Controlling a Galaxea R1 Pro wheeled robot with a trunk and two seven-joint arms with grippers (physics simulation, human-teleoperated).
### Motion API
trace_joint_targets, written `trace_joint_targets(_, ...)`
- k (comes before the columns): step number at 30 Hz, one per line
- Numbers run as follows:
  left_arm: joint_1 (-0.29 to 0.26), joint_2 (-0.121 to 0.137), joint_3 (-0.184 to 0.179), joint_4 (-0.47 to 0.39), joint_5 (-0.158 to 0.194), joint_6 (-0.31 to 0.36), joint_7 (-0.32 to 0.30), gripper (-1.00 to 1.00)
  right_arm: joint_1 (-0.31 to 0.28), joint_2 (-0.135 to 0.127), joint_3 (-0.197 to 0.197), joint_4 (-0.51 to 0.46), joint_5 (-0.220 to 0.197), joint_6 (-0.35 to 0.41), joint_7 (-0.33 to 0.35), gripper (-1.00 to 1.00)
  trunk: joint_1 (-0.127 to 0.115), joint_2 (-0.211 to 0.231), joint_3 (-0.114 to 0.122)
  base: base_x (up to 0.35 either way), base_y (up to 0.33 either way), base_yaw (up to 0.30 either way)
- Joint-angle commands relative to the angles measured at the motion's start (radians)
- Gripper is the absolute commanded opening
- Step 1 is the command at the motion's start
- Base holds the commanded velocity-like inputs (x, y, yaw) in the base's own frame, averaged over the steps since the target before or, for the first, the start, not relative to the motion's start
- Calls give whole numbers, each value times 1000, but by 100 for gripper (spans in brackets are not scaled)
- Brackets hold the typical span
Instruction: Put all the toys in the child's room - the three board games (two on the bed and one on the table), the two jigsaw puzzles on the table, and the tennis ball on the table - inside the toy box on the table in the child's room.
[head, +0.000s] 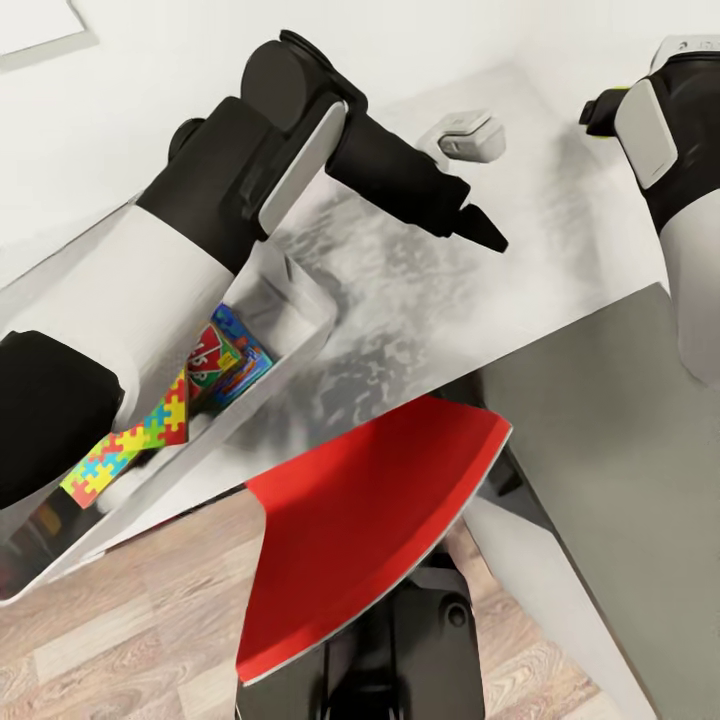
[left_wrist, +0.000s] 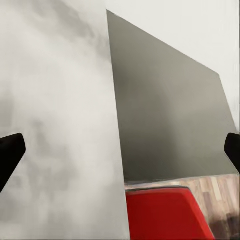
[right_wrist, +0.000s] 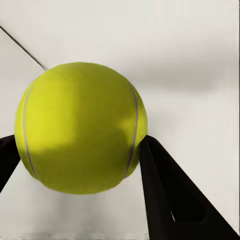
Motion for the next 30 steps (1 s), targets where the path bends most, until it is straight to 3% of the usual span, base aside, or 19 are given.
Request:
trace_joint_targets(1,-1,0,0,-1,-1,3,-6,100,-1,-1,7,-1,-14,3,-10,-100,0,-2,-1,-156,0,-8)
trace_joint_targets(8,-1,0,21,-4,-1,3,-20,100,-1,2,4,0,-15,4,-8,-100,0,-2,0,-29,0,-1)
trace_joint_targets(15,-1,28,53,-4,-2,3,-62,100,-1,4,1,3,-15,4,-8,-100,0,-2,0,-75,28,0)
trace_joint_targets(30,-1,30,60,-5,-9,3,-70,100,-1,3,5,3,-15,6,-8,-100,0,-2,1,-32,18,0)
